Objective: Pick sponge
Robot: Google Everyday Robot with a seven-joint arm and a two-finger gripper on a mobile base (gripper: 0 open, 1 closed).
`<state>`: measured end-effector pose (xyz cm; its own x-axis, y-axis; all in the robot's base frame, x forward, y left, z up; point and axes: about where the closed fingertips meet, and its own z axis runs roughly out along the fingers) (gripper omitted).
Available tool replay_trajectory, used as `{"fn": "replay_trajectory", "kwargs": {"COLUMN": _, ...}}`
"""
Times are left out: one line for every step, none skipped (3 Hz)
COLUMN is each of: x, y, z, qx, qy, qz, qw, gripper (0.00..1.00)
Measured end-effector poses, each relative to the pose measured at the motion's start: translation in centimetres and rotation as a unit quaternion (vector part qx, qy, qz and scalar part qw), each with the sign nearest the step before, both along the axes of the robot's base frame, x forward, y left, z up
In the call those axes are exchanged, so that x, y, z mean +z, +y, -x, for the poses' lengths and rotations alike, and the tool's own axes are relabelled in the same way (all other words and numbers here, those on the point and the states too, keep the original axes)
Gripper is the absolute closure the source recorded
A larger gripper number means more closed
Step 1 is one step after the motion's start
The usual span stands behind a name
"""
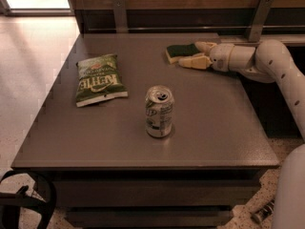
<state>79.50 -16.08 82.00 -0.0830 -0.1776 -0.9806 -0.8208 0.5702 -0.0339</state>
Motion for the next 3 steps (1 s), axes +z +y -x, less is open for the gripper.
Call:
{"fn": "replay_trajectory", "kwargs": {"x": 0.14, "y": 0.78, "z": -0.21, "qx": 0.006, "qy": -0.003, "qz": 0.0, "qw": 1.0, "gripper": 0.5}}
{"fn": "replay_trajectory", "kwargs": {"x": 0.02, "y": 1.18, "z": -0.25, "qx": 0.008, "qy": -0.002, "qz": -0.001, "qw": 1.0, "gripper": 0.8}}
{"fn": "replay_trajectory", "kwargs": {"x": -0.05, "y": 1.5, "z": -0.28, "qx": 0.01, "qy": -0.002, "qz": -0.001, "qw": 0.9999, "gripper": 1.0}}
